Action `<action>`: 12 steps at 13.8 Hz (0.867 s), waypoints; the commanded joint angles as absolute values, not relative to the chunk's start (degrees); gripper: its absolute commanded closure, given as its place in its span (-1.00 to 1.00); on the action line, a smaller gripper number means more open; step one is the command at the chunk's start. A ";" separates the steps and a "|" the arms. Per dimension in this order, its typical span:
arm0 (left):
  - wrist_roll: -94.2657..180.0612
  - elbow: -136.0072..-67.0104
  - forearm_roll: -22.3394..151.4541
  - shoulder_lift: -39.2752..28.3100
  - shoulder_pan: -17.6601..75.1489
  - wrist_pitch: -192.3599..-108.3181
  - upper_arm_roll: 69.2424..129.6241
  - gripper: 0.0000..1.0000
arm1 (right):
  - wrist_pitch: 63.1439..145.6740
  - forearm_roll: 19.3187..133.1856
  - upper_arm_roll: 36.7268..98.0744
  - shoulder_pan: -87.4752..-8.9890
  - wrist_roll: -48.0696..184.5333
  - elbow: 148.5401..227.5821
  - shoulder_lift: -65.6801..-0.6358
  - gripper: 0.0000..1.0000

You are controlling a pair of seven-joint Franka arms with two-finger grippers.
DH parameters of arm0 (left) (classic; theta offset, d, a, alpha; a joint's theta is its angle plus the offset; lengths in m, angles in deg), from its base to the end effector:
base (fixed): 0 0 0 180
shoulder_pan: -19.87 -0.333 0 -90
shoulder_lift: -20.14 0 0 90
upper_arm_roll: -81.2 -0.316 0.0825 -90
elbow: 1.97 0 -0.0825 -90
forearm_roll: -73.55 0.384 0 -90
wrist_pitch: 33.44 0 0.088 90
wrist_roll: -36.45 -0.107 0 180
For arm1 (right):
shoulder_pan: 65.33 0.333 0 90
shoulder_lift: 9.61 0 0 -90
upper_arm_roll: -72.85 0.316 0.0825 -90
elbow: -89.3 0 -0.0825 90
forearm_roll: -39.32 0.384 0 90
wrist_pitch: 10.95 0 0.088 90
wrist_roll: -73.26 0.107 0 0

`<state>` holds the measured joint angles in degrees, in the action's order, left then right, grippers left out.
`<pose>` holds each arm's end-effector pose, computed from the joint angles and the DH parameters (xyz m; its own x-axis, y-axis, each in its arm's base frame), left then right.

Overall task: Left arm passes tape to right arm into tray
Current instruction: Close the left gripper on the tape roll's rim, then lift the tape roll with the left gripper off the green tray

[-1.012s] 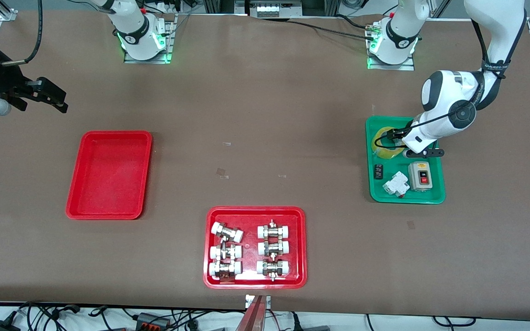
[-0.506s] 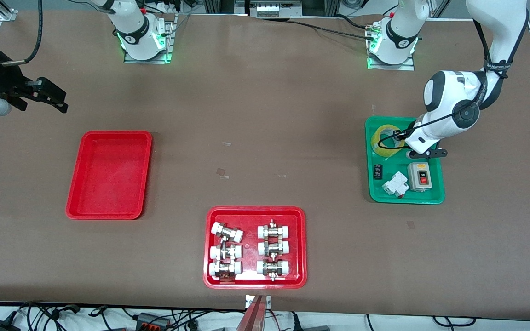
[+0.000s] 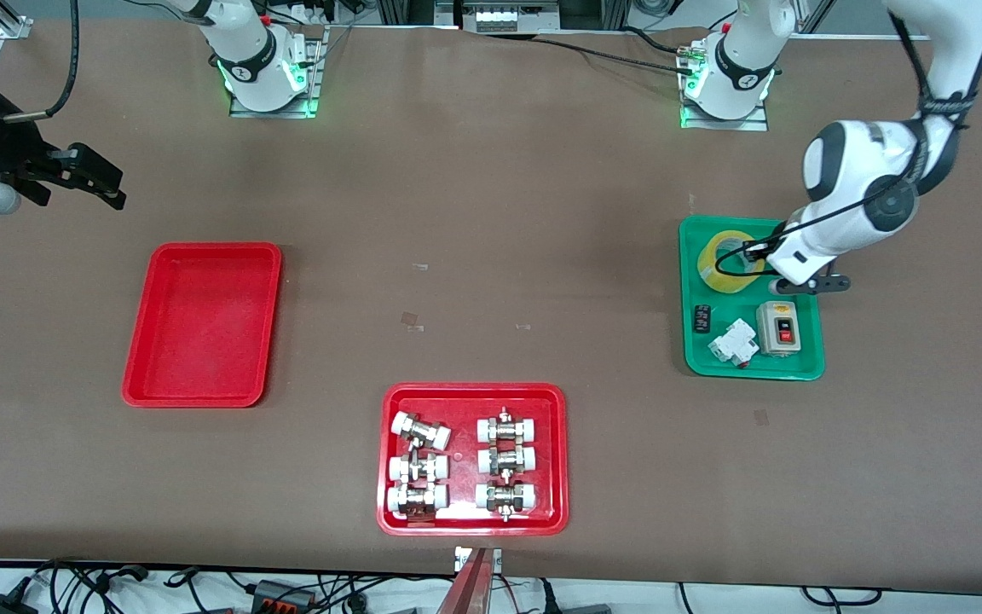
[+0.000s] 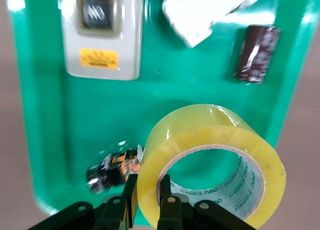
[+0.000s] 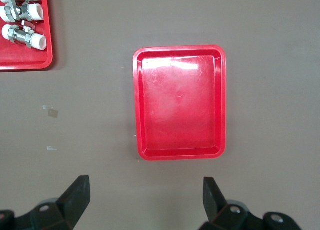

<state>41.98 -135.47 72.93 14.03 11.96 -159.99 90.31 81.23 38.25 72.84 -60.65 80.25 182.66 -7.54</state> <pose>0.4888 -0.0111 0.2760 0.9709 0.0795 -0.2260 0.0821 -0.9966 0.0021 0.5448 0.0426 0.6200 0.9991 -0.0398 0.0177 -0.0401 -0.9991 0.0166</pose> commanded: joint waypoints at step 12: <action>49.68 -94.53 57.83 12.24 14.85 -122.30 95.78 0.99 | 78.79 38.18 72.94 -60.85 80.30 182.55 -8.64 -1.00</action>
<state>44.77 -97.96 60.29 15.53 13.49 -123.15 94.32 79.89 38.23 72.84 -60.66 80.25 182.84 -7.95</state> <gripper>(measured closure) 0.789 0.000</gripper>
